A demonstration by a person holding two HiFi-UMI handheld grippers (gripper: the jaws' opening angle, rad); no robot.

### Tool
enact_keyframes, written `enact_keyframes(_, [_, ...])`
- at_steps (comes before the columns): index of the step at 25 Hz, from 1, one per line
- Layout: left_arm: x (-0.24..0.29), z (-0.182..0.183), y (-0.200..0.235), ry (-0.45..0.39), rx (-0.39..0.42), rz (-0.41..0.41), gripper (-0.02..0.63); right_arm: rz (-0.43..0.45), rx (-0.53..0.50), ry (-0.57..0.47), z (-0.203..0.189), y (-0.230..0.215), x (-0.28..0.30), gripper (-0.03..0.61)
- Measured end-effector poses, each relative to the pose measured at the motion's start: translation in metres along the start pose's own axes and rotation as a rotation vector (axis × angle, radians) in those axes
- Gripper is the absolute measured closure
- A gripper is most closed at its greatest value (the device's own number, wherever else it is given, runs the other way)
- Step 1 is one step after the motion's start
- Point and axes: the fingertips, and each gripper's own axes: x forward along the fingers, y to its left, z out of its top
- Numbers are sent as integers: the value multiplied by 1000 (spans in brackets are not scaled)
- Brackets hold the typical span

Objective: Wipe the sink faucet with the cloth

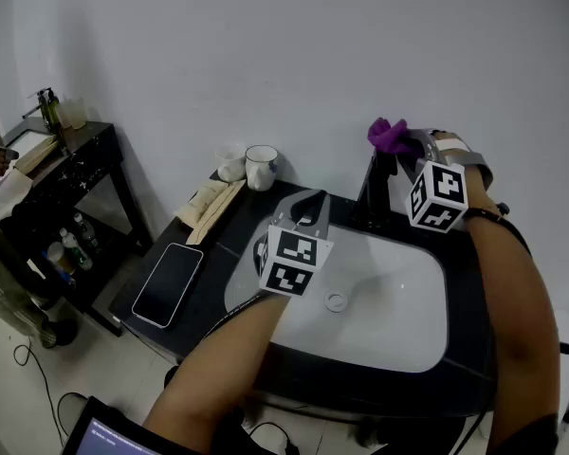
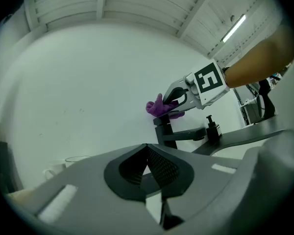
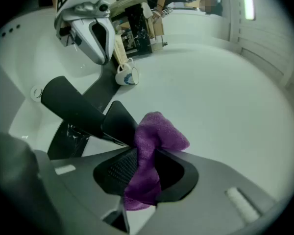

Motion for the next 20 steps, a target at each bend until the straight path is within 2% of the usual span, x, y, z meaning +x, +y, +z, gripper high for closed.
enact_keyframes(8, [0,0,-3,-4,0,-4,596,1,-293,28,6,12,-5,476])
enact_keyframes(13, [2,-3,-5,7,15,-10,597,-22,-318,17,15,16,-29,477])
enact_keyframes(20, [-1,-7,-1,25,-18,-3,597,-43,-318,-23,30,22,-60,479])
